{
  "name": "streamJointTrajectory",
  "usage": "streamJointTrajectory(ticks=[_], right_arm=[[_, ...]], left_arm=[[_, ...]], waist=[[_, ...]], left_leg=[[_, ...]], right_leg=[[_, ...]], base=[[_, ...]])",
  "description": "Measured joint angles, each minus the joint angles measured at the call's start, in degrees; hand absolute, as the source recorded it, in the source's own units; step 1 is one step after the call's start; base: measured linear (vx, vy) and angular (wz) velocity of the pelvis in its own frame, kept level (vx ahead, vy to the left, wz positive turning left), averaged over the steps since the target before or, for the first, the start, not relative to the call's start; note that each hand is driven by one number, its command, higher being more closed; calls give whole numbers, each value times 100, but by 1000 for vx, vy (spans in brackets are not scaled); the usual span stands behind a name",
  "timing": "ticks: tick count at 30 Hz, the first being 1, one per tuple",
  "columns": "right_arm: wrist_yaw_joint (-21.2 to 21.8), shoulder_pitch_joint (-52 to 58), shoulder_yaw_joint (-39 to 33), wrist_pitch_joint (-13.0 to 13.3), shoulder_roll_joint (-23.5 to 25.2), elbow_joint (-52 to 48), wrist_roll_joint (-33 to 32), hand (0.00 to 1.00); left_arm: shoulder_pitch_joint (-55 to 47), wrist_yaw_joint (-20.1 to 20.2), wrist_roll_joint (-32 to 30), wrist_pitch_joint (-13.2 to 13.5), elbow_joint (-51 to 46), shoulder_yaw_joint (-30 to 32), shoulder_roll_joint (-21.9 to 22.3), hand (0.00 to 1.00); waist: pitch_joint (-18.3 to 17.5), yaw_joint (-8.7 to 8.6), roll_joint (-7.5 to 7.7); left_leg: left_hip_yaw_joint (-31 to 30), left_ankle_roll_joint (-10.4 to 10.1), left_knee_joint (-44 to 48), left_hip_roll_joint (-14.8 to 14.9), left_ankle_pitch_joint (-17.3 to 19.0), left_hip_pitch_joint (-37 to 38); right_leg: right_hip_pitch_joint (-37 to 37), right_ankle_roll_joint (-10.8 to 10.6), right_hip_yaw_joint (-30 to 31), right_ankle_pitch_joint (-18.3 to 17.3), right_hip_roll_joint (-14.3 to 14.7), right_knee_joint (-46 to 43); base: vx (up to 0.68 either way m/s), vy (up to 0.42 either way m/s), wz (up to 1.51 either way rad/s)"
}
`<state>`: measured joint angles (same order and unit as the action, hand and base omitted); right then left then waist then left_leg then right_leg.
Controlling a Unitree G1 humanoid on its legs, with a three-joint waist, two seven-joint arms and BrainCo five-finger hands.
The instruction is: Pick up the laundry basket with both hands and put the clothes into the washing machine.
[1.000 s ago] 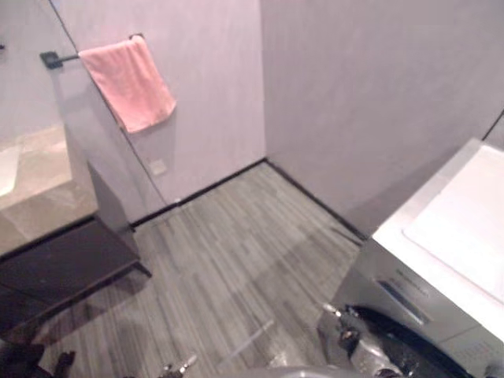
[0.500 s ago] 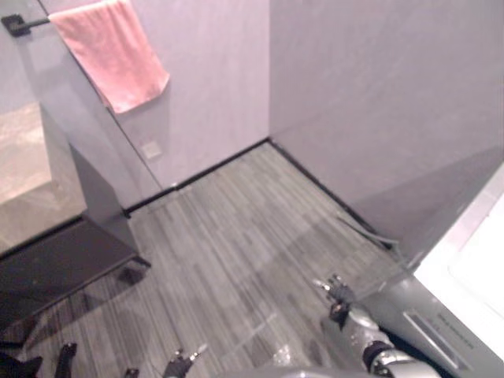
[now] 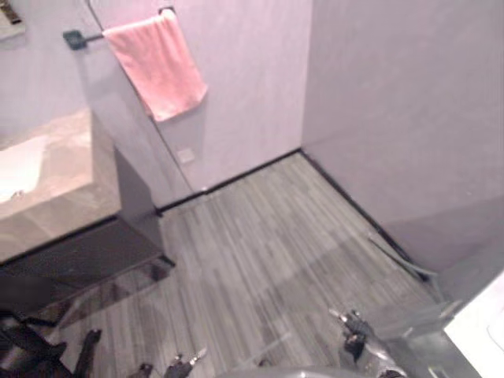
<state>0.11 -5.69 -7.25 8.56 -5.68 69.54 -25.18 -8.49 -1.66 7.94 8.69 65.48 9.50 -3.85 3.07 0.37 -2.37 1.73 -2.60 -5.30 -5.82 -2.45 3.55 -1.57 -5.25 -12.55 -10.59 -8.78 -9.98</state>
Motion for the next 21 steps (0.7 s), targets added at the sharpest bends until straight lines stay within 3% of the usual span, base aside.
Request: streamJointTrajectory(ticks=[10,15,20,21], right_arm=[[-16,-210,-357,-7,139,117,256,0],[-14,-279,-346,-10,176,174,321,0],[-19,-356,-342,-37,77,174,397,0],[-24,-341,-341,-67,73,176,443,0]], left_arm=[[99,9,-375,17,-65,-72,-80,0],[105,13,-433,-9,-61,-318,-110,0],[311,11,-649,0,8,-788,-202,0],[308,7,-647,4,7,-785,-207,0]], waist=[[48,37,89],[87,36,46],[469,1,-53],[546,6,4]], left_leg=[[9,101,-31,68,-71,14],[165,108,-59,109,-77,46],[345,134,-63,77,-93,194],[411,135,-63,71,-90,215]], right_leg=[[-212,69,-106,248,129,374],[-151,84,31,279,168,276],[6,34,181,166,67,-279],[44,22,201,140,56,-377]], base=[[-33,-20,6],[-84,6,-12],[-121,34,-12],[-104,29,-7]])
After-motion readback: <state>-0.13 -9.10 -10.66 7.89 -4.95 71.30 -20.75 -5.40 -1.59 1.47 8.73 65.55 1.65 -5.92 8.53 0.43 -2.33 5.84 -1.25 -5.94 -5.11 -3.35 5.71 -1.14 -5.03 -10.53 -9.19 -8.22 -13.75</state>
